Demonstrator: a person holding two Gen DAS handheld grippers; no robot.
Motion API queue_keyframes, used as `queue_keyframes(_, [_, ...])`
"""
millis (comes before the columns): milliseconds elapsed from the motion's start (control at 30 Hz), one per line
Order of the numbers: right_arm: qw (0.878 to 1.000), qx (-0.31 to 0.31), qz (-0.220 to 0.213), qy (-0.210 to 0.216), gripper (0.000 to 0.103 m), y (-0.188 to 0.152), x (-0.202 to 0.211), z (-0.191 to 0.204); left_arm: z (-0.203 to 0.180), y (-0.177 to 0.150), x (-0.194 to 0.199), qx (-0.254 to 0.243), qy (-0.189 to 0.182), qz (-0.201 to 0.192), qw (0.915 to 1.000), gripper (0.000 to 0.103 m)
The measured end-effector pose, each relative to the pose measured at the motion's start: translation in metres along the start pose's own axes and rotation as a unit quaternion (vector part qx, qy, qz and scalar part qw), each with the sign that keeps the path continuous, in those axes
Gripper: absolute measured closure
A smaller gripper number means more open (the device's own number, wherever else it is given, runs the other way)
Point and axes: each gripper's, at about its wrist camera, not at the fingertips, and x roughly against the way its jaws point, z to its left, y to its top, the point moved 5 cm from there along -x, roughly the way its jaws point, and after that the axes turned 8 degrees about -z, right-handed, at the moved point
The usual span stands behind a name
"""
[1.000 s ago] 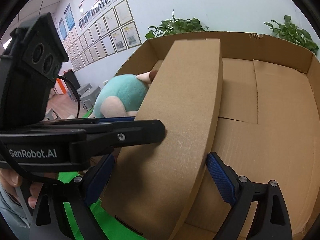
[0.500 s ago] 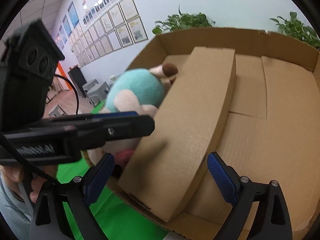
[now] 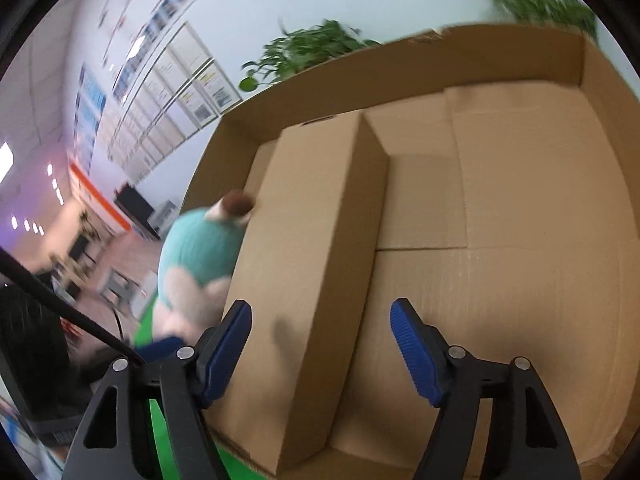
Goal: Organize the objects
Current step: 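Lower the brown box into the tray beside the plush pig and open the left tool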
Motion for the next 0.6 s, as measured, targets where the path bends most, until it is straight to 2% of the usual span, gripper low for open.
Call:
queue_keyframes(33, [1.000,0.000,0.006,0.000,0.038,0.003,-0.006,-0.001,0.000,0.000,0.001,-0.002,0.001,-0.001,1.0000,0.069])
queue_keyframes(100, [1.000,0.013,0.020,-0.001,0.050,0.005,-0.021,0.002,0.000,-0.002,0.004,-0.005,0.005,-0.001,1.0000,0.069])
queue_keyframes(167, [0.999,0.018,0.024,0.017,0.055,0.005,-0.029,0.008,0.002,-0.003,0.007,-0.007,0.008,-0.001,0.9999,0.069])
queue_keyframes(333, [0.997,0.072,0.015,0.013,0.057,0.004,-0.038,0.028,0.004,-0.005,0.013,-0.012,0.007,-0.006,0.9999,0.069])
queue_keyframes(533, [0.996,0.084,0.013,0.011,0.057,0.008,-0.040,0.028,0.001,-0.006,0.014,-0.021,0.008,-0.011,0.9997,0.069])
queue_keyframes(600, [0.996,0.093,0.014,0.000,0.054,0.006,-0.036,0.032,-0.001,-0.005,0.015,-0.028,0.015,-0.015,0.9994,0.066])
